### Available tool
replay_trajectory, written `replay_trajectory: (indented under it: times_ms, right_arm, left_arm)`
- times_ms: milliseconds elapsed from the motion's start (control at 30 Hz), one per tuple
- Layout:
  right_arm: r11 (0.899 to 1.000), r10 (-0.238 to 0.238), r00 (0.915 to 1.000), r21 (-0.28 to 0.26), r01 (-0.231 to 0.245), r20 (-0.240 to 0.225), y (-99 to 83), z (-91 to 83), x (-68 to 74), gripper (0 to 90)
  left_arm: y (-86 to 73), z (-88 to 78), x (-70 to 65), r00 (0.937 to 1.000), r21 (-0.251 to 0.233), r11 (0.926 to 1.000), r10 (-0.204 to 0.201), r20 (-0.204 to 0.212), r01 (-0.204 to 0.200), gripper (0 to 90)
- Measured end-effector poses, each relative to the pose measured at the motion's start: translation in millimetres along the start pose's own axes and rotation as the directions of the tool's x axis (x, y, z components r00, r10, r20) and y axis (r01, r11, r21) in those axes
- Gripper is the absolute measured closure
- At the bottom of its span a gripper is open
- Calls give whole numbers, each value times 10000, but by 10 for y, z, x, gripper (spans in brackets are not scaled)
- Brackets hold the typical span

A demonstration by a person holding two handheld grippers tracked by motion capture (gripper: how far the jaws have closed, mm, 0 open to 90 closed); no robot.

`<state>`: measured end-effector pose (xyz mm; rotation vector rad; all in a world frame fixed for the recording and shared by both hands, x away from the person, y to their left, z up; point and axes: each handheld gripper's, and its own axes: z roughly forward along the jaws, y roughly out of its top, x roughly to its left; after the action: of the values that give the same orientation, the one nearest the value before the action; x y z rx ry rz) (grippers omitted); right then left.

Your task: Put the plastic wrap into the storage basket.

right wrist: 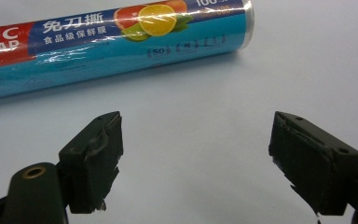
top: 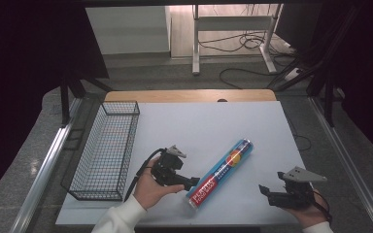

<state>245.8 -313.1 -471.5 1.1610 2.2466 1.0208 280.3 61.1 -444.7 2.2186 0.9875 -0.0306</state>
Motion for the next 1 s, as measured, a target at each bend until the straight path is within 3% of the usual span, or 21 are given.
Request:
replay_trajectory:
  times_ms: [200,400,733,1000]
  right_arm:
    - [10000,53,10000,43,-53,60,-9,3,-17,181]
    - [10000,48,9999,53,-49,108,-14,1,-27,182]
    - [9997,215,9993,87,-218,312,-27,1,-62,181]
    - [9995,249,9991,167,-254,333,-34,8,-71,181]
  left_arm:
    - [149,154,18,9977,181,9998,47,682,-60,170]
    - [306,313,34,9944,415,9991,16,1054,-61,169]
    - [510,582,15,9933,901,9956,171,1142,-275,163]
    - [677,764,-34,9960,1209,9919,292,841,-393,165]
